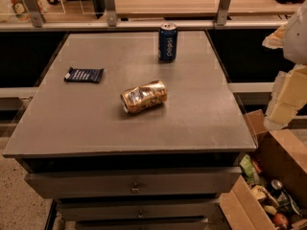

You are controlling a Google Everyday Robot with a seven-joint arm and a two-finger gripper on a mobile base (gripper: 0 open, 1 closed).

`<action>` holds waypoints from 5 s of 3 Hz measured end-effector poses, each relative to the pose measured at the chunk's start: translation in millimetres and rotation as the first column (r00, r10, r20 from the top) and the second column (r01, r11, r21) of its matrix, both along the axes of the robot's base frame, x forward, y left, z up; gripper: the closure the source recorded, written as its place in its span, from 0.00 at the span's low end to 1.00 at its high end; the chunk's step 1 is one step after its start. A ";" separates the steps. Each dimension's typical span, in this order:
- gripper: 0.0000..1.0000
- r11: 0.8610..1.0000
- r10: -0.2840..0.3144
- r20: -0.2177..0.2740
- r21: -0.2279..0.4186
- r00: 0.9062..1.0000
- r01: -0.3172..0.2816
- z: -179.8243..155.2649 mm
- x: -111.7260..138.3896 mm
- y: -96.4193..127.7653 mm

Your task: Place orange can upright

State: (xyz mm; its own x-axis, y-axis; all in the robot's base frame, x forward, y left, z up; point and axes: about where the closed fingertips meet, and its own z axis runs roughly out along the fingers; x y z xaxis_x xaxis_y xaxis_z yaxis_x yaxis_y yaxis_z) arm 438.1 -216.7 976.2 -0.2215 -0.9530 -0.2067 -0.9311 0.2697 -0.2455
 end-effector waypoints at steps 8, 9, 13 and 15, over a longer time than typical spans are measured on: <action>0.00 0.820 0.538 -0.016 -0.220 0.843 -0.528 -70.5 76.3 186.3; 0.00 0.786 0.582 -0.062 -0.211 0.811 -0.581 -83.7 82.6 211.6; 0.39 0.788 0.565 -0.220 -0.141 0.795 -0.600 -152.8 119.9 254.5; 0.87 0.824 0.547 -0.225 -0.027 0.807 -0.566 -139.4 126.5 248.2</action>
Offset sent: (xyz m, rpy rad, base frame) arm 0.0128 0.0093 -0.0107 -0.0440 -0.0028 0.0505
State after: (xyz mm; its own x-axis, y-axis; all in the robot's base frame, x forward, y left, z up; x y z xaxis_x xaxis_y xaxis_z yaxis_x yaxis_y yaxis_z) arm 564.7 31.6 836.8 0.3254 -0.9372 -0.1256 -0.9455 -0.3234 -0.0370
